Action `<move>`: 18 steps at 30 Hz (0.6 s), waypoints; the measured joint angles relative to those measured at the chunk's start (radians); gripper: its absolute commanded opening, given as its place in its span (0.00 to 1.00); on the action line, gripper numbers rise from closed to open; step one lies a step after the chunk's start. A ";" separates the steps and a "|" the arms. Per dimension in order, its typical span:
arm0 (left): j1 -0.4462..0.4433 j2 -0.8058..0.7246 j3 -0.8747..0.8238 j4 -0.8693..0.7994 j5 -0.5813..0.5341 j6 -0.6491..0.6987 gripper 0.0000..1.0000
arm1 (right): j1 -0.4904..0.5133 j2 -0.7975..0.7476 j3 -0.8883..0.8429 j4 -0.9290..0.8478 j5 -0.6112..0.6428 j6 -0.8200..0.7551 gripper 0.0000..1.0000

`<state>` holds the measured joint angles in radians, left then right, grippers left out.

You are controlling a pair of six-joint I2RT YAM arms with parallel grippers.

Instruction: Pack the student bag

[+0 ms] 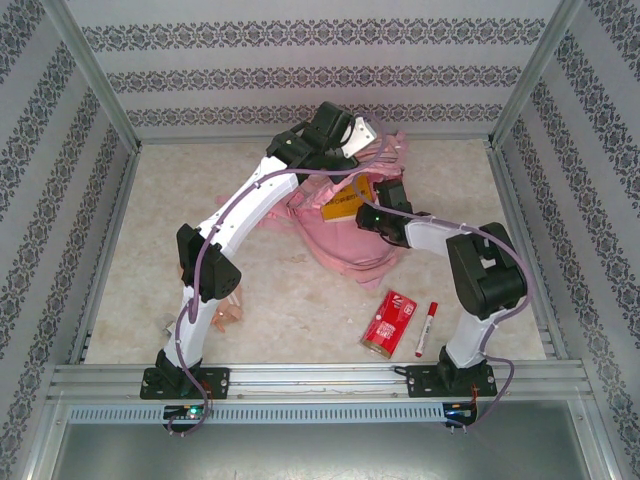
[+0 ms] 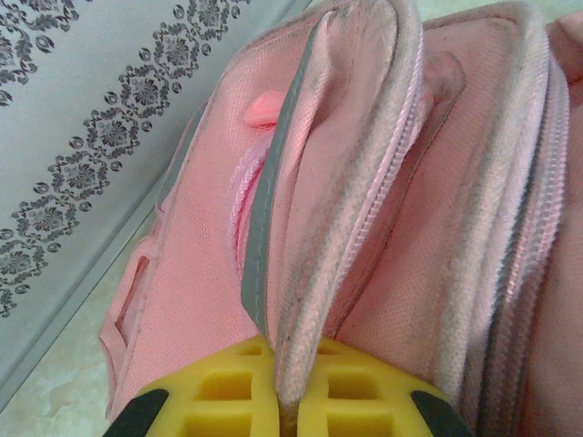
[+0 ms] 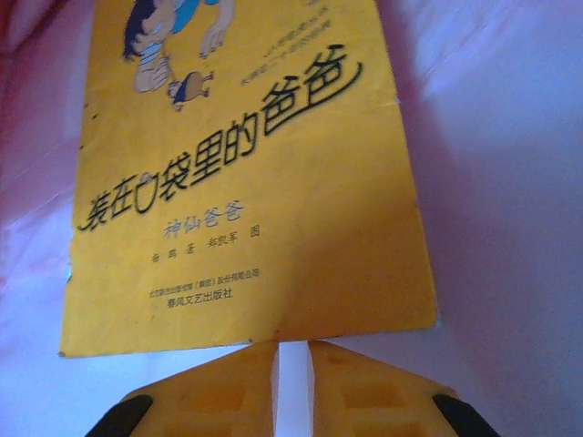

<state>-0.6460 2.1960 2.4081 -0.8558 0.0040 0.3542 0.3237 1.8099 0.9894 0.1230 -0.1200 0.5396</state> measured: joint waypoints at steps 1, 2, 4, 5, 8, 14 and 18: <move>0.000 0.000 -0.008 0.003 0.004 0.000 0.00 | -0.008 0.013 0.011 0.002 0.001 -0.006 0.18; 0.000 0.000 -0.013 0.006 0.007 0.000 0.00 | -0.014 0.021 0.018 0.002 0.001 -0.011 0.19; 0.000 0.000 -0.026 0.016 0.015 0.000 0.00 | -0.028 0.026 0.028 0.001 -0.001 -0.020 0.22; 0.000 0.000 -0.030 0.019 0.018 0.000 0.00 | -0.034 0.025 0.029 0.002 -0.005 -0.024 0.23; 0.000 -0.003 -0.047 0.032 0.020 0.000 0.00 | -0.041 -0.006 0.017 0.002 -0.028 -0.028 0.28; -0.001 -0.026 -0.124 0.072 0.048 -0.003 0.00 | -0.045 -0.293 -0.235 -0.006 -0.089 0.005 0.31; -0.002 -0.027 -0.189 0.098 0.069 -0.018 0.00 | -0.038 -0.510 -0.396 -0.033 -0.115 0.032 0.33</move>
<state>-0.6483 2.1685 2.2192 -0.7578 0.0731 0.3363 0.2859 1.2995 0.5938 0.0898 -0.2352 0.5720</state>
